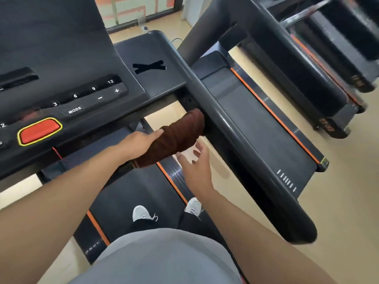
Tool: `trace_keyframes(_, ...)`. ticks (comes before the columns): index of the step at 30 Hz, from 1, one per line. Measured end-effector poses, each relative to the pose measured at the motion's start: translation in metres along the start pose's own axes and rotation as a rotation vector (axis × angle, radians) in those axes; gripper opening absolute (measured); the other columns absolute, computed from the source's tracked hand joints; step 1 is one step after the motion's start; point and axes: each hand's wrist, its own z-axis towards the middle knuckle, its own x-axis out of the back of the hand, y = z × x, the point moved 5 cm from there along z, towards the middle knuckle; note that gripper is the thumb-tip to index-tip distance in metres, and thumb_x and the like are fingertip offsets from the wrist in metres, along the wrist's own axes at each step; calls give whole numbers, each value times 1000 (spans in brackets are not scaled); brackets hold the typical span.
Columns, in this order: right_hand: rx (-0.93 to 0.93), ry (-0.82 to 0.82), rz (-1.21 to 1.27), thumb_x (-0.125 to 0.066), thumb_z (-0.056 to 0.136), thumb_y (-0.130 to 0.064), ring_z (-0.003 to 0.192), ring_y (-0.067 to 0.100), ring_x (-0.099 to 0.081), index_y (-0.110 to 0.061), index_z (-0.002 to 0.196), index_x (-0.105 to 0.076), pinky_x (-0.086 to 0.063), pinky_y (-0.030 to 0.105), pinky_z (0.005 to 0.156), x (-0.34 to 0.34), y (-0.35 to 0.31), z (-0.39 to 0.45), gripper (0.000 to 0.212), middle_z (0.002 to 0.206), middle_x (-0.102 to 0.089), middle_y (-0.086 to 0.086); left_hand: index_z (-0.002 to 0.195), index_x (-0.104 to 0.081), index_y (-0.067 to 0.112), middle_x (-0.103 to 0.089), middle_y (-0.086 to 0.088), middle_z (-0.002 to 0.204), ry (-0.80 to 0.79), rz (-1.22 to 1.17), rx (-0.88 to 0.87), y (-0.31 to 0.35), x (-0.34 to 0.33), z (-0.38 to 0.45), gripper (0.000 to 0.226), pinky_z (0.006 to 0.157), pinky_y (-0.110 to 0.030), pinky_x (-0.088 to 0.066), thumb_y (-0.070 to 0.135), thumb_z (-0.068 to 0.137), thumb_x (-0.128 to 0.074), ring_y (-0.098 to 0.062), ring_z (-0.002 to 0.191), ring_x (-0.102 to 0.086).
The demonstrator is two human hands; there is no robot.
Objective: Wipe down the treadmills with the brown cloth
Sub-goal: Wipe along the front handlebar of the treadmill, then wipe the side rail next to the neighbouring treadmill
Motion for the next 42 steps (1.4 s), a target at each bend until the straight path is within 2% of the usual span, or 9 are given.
trace_keyframes(4, -361, -276, 358, -64, 99, -46, 133, 6, -49, -28, 159, -33, -40, 32, 114, -11, 18, 15, 70, 153, -45, -13, 117, -73, 32, -75, -2, 99, 368, -97, -280, 6, -3, -14, 29, 82, -40, -54, 48, 99, -58, -24, 95, -68)
trace_keyframes(7, -243, -375, 271, -63, 97, -49, 106, 3, -58, -17, 125, -60, -42, 30, 102, -21, 17, 18, 42, 122, -64, -2, 118, -73, 25, -76, 3, 98, 506, -222, -397, 13, -13, -37, 26, 84, -37, -55, 38, 99, -62, -18, 91, -69)
trace_keyframes(9, -214, -410, 353, -64, 91, -50, 99, 15, -52, -5, 99, -52, -38, 37, 94, -22, 11, 15, 47, 100, -57, 8, 114, -74, 22, -75, 8, 96, 532, -327, -440, 20, -20, -50, 21, 85, -34, -55, 33, 99, -63, -12, 91, -69)
trace_keyframes(14, -156, -323, 613, -70, 83, -30, 88, 24, -58, -20, 85, -59, -52, 54, 89, 19, -15, 1, 15, 88, -61, 9, 96, -75, 25, -78, 0, 99, 350, -1000, -174, 37, -53, -74, 9, 92, -43, -58, 25, 94, -66, -25, 103, -73)
trace_keyframes(18, 121, -120, 338, -77, 84, -22, 79, 11, -53, -30, 77, -53, -47, 35, 76, 103, -29, -16, 26, 79, -56, -15, 119, -75, 20, -74, -6, 119, -33, -1374, 9, 58, -109, -97, 44, 101, -43, -51, 50, 98, -50, -27, 112, -71)
trace_keyframes(24, 386, -216, -80, -69, 95, -23, 92, 1, -62, -25, 92, -68, -46, 18, 86, 209, -46, -51, 4, 92, -71, -16, 122, -74, 18, -72, -10, 124, -376, -1251, 110, 86, -226, -133, 47, 91, -44, -55, 52, 97, -54, -28, 110, -71)
trace_keyframes(31, 280, -189, -817, -73, 87, -20, 113, 23, -63, -46, 132, -51, -52, 41, 94, 303, -10, -55, 56, 123, -67, -10, 109, -71, 6, -75, -13, 108, -19, -1415, -24, 118, -280, -156, 28, 82, -27, -56, 2, 81, -72, -17, 89, -74)
trace_keyframes(36, 347, -173, -677, -83, 82, -17, 104, 12, -61, -45, 123, -64, -49, 30, 91, 340, -5, -65, 53, 100, -62, -24, 127, -66, 8, -72, -11, 118, -7, -1580, -179, 145, -266, -187, 44, 94, -36, -52, 33, 91, -63, -23, 101, -70)
trace_keyframes(42, 724, 160, -389, -81, 82, -11, 104, 10, -55, -36, 112, -70, -43, 28, 96, 406, -39, -113, 41, 102, -58, -35, 107, -78, 7, -75, -14, 112, 30, -1305, -549, 164, -239, -228, 39, 95, -37, -55, 36, 82, -80, -26, 105, -70)
